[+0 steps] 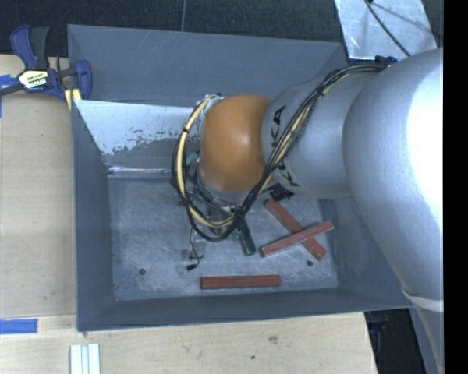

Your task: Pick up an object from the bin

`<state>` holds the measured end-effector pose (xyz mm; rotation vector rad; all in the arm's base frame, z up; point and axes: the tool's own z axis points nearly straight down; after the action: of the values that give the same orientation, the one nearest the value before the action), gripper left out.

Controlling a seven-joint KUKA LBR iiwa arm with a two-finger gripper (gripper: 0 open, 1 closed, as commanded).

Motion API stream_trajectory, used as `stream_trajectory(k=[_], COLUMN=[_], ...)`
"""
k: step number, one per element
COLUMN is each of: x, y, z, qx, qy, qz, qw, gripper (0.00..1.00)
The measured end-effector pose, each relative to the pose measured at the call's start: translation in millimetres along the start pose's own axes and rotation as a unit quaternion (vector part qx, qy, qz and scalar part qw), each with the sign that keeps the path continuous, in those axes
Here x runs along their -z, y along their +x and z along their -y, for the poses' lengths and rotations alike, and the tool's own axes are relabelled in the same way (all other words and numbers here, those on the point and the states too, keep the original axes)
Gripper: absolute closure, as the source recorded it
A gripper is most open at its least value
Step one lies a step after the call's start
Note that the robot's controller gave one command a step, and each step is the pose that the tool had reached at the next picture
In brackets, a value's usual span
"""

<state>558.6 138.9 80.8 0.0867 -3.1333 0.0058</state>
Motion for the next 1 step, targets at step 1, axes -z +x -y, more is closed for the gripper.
stream_trajectory(k=[1], x=[45.5], y=[-32.4], z=[84.0], qx=[-0.094], qy=[-0.001], qz=[0.0075], qw=[0.9956], gripper=[0.00])
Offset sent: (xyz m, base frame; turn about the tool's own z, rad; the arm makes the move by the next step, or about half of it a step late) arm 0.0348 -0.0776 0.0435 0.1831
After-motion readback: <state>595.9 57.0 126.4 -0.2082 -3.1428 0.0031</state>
